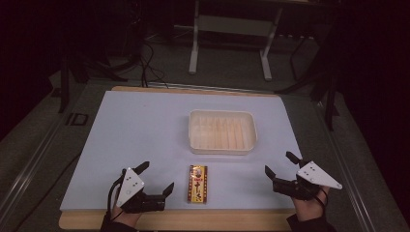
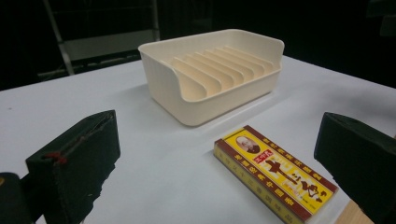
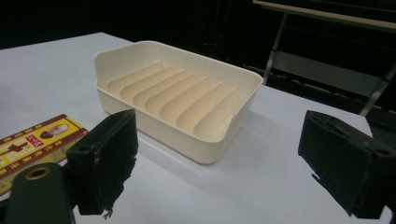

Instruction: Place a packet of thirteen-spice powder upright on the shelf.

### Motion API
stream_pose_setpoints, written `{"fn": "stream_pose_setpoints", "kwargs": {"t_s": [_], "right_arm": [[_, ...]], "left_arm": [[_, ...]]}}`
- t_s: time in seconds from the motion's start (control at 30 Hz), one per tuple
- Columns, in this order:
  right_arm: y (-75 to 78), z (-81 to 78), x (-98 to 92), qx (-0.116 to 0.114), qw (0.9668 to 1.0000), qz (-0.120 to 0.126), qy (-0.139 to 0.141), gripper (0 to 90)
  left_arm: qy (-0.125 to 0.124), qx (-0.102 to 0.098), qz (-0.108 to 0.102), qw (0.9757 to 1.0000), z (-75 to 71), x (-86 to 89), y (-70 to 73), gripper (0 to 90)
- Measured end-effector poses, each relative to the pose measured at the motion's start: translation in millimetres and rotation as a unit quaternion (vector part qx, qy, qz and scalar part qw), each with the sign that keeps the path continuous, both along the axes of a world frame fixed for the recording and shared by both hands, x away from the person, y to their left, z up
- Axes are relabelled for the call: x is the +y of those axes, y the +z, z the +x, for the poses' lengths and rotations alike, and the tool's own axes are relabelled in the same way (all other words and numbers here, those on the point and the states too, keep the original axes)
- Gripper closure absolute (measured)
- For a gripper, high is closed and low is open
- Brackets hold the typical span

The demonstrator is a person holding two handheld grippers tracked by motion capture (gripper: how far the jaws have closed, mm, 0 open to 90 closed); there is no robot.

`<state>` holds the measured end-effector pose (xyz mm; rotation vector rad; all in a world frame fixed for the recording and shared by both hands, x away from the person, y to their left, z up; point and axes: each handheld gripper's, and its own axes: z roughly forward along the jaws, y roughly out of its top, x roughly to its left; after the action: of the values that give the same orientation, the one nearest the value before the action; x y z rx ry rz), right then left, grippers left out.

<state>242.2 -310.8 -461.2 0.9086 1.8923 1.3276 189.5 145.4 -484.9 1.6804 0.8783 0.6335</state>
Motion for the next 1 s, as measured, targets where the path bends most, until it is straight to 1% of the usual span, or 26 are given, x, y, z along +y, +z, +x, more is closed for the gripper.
{"fn": "stream_pose_setpoints", "kwargs": {"t_s": [0.03,0.1,0.17,0.23,0.3,0.37,0.43,0.5,0.53,0.57,0.6,0.63,0.67,0.7,0.73,0.77,0.8,0.87,0.93,0.97,1.0], "right_arm": [[-0.2,-0.1,0.5,0.001,1.0,0.0,0.003,11.8],[0.1,-0.5,1.0,0.0,1.0,-0.001,0.002,11.8],[0.7,-0.6,0.7,-0.001,1.0,0.0,0.005,12.5],[1.5,-0.9,0.5,-0.006,1.0,-0.002,0.007,13.2],[2.3,-1.3,0.3,-0.008,0.9999,0.001,0.008,13.2],[2.9,-2.1,0.5,-0.01,0.9999,0.001,0.008,13.2],[3.4,-2.9,1.3,-0.012,0.9999,-0.001,0.01,13.2],[4.5,-3.7,2.2,-0.013,0.9998,-0.001,0.017,13.8],[4.5,-3.7,2.2,-0.013,0.9998,-0.001,0.017,13.8],[4.7,-3.9,2.6,-0.012,0.9998,-0.001,0.019,13.9],[5.0,-4.1,2.9,-0.012,0.9997,-0.001,0.02,13.9],[5.4,-4.5,3.3,-0.011,0.9997,0.0,0.022,13.9],[5.7,-4.8,3.7,-0.012,0.9997,-0.002,0.022,13.9],[6.0,-5.4,4.1,-0.013,0.9997,-0.002,0.022,14.1],[6.0,-5.4,4.1,-0.013,0.9997,-0.002,0.022,14.1],[6.1,-5.5,4.3,-0.012,0.9997,0.0,0.023,14.4],[6.0,-5.2,4.6,-0.006,0.9997,0.006,0.025,14.4],[5.8,-4.7,5.0,-0.004,0.9997,0.004,0.024,14.4],[5.6,-4.7,5.3,-0.003,0.9997,0.003,0.024,14.4],[5.7,-5.0,5.4,-0.002,0.9997,0.004,0.024,14.4],[5.8,-5.1,5.2,-0.003,0.9997,0.004,0.024,14.4]], "left_arm": [[0.002,-0.001,-0.001,1.0,-0.3,-0.4,0.1,1.3],[0.0,0.003,-0.001,1.0,0.0,-0.7,-0.1,1.3],[0.0,0.006,-0.005,1.0,0.3,-0.7,0.0,1.3],[0.003,0.003,-0.008,1.0,0.1,-0.7,0.4,1.3],[0.004,0.006,-0.015,0.9999,-0.2,-0.3,1.2,1.3],[0.011,0.01,-0.014,0.9998,-0.3,-0.5,2.3,1.3],[0.016,0.014,-0.019,0.9996,-0.5,-0.2,4.5,1.3],[0.026,0.014,-0.014,0.9995,-0.8,-0.6,8.0,1.3],[0.032,0.015,-0.015,0.9993,-0.9,-1.1,9.4,1.3],[0.039,0.019,-0.012,0.999,-0.5,-2.2,11.5,1.3],[0.04,0.024,-0.011,0.9988,0.2,-3.3,13.4,1.3],[0.039,0.028,-0.016,0.9987,0.6,-4.6,15.3,1.3],[0.042,0.03,-0.015,0.9986,1.5,-7.2,17.8,1.4],[0.046,0.03,-0.01,0.9985,2.1,-8.7,19.6,1.4],[0.046,0.03,-0.01,0.9985,2.1,-8.7,19.6,1.4],[0.049,0.031,-0.012,0.9983,4.1,-12.5,25.7,1.4],[0.047,0.033,-0.015,0.9983,5.0,-13.9,28.1,1.4],[0.042,0.04,-0.015,0.9982,6.7,-18.0,32.2,1.3],[0.04,0.047,-0.005,0.9981,8.0,-23.4,34.7,1.3],[0.041,0.05,-0.003,0.9979,8.5,-25.8,35.1,1.3],[0.04,0.057,0.0,0.9976,9.2,-28.8,35.7,1.3]]}}
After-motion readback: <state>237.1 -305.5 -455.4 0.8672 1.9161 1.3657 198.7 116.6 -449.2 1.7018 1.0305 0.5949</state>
